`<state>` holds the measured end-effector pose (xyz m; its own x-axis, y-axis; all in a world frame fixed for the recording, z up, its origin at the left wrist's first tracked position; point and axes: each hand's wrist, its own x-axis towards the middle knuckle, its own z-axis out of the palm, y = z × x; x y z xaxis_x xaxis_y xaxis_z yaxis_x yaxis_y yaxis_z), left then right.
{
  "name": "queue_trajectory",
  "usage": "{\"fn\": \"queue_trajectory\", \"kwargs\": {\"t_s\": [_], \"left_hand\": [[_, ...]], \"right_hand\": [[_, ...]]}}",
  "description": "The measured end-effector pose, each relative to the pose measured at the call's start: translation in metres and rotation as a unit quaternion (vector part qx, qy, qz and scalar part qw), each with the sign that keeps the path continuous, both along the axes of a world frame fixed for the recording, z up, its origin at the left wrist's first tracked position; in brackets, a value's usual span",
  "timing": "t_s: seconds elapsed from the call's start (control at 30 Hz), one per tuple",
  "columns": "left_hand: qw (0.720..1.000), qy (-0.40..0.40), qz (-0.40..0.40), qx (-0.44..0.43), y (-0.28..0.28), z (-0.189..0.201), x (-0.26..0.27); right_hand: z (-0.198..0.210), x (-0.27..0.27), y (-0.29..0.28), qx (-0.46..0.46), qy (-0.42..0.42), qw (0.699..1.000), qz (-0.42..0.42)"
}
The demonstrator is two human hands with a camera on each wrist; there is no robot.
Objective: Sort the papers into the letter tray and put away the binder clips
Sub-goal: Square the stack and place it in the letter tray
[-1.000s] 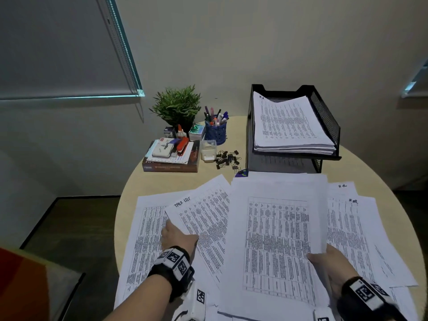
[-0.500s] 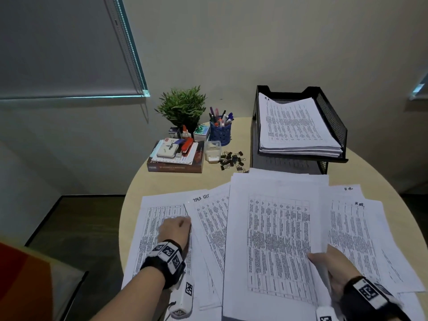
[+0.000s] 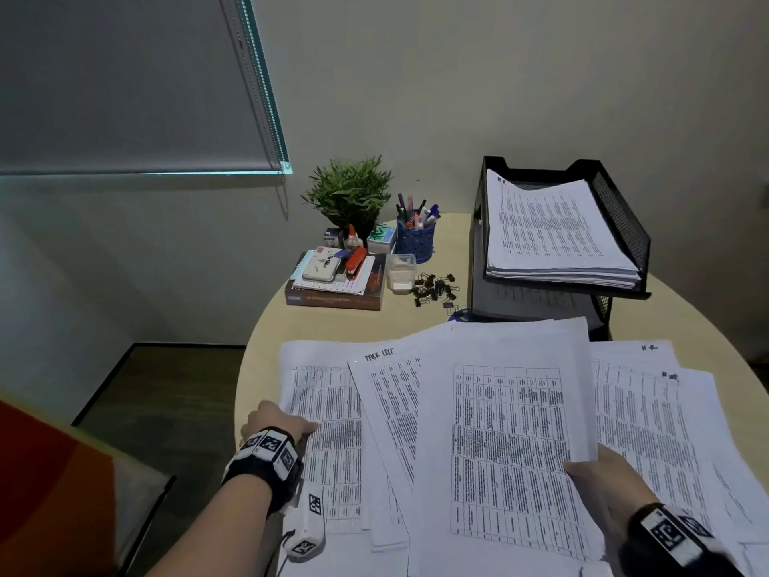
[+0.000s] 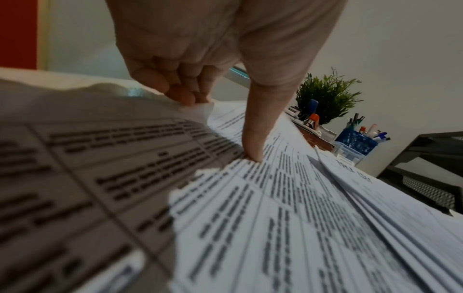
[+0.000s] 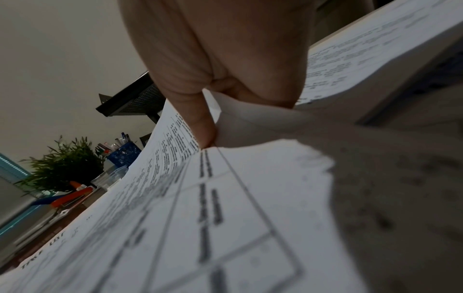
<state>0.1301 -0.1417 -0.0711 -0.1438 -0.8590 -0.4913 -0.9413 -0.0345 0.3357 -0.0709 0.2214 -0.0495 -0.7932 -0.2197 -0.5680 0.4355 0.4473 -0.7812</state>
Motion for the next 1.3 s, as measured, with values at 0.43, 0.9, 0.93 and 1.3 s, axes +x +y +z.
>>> {"fn": "queue_trajectory", "kwargs": {"t_s": [0.43,0.9,0.93,1.3], "left_hand": [[0.951,0.250,-0.103,-0.148,-0.022,0.085,0.005],[0.864,0.500,-0.049,-0.030,-0.018,0.160,-0.009],[0.871,0.490,-0.048,-0.006,-0.015,0.147,-0.015],[0.961,0.240,-0.113,0.084,0.056,0.037,-0.071]], "right_hand": [[-0.001,-0.004,-0.006,0.012,0.049,0.999,0.002],[0.023,-0.003,-0.036,-0.107,0.000,0.994,0.019],[0.023,-0.001,-0.038,-0.100,-0.002,0.995,0.025],[0.012,0.005,-0.034,-0.081,-0.030,0.995,0.047]]}}
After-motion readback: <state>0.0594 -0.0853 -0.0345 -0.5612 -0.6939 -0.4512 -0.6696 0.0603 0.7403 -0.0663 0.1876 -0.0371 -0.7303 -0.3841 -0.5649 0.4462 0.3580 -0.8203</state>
